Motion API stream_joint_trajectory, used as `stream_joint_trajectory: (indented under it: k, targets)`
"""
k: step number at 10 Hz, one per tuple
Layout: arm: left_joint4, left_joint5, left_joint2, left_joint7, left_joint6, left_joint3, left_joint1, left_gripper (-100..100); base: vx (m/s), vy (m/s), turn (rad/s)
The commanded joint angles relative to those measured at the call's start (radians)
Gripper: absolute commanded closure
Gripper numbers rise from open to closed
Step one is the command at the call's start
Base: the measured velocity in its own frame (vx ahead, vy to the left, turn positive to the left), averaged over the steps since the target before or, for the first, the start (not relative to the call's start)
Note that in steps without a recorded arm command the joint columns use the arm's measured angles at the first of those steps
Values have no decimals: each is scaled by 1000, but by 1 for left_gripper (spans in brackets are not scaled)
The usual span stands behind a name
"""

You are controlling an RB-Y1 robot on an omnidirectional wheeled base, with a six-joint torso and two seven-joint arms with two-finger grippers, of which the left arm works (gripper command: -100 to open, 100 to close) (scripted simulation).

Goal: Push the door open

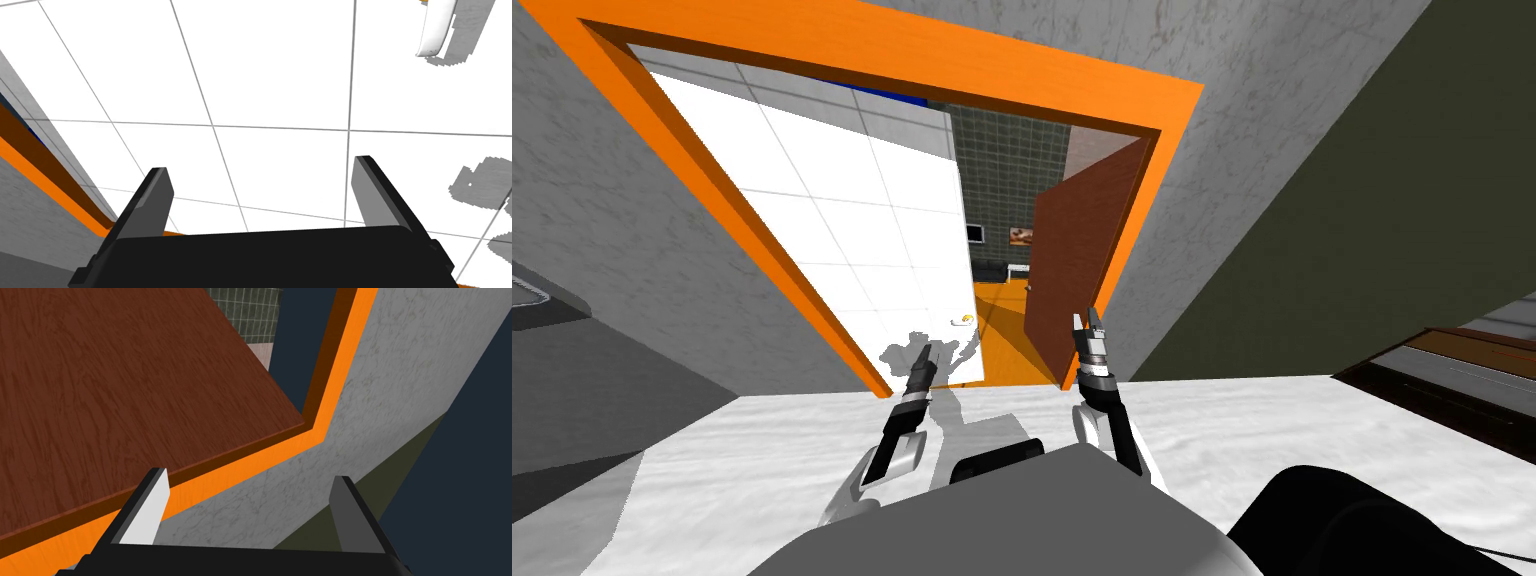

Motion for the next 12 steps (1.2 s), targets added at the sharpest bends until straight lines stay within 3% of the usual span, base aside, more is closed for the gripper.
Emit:
stream_joint_trajectory:
  k: [1, 2, 3, 12]
  targets:
    - [48, 2, -1, -2, -1, 6, -20, -100, 13, 82, -84]
    - [82, 2, -4, -5, -4, 11, -33, -100, 25, 105, -148]
    - [85, 2, -4, -5, -4, 11, -33, -100, 25, 79, -77]
    - [362, 7, -35, -27, -24, 43, -134, -100, 30, 109, -138]
